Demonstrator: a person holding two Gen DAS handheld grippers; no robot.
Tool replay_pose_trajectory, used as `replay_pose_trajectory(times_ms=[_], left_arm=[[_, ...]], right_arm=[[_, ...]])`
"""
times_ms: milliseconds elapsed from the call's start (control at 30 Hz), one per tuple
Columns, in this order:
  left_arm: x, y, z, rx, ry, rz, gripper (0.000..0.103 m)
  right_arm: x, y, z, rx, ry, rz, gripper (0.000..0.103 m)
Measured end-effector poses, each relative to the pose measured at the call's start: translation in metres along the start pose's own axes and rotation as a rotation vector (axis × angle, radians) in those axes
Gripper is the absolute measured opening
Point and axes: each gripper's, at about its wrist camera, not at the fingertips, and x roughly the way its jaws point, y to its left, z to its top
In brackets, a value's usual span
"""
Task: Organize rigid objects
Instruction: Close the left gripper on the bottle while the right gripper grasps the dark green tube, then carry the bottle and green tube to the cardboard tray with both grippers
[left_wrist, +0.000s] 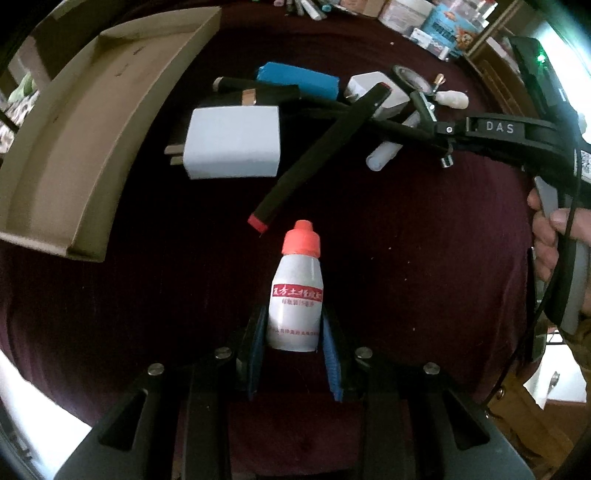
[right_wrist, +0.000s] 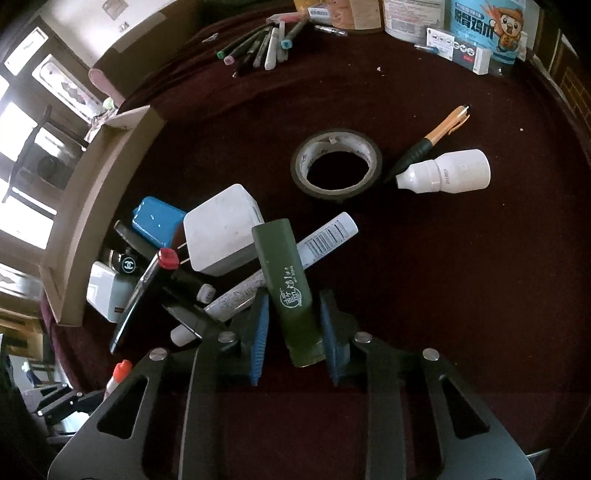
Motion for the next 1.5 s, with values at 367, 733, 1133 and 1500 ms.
replay_pose_trajectory(times_ms=[367,733,1133,1500], left_arm=[[-0.012,0.017,0.026,-0.039,-0.069,-0.101,0.026],[-0.018,0.028,0.022,-0.030,-0.022,-0.119,0.026],[0.016,0.007,0.030,0.067,0.116,-0.026,0.027],[0.015,0.007,0.040,0.051,0.122,-0.030,0.026]], right_arm=[[-0.016,-0.006,-0.014,0.068,-0.053,0.014,0.020],[-0.035,-0.009,-0.020,0.094,-0.083,0.035,0.020],[-0.029,-0.009,-0.016,0.091,-0.065,0.021,0.020],[-0.029,-0.006,-0.014,0.085,-0.072,0.024,0.020]])
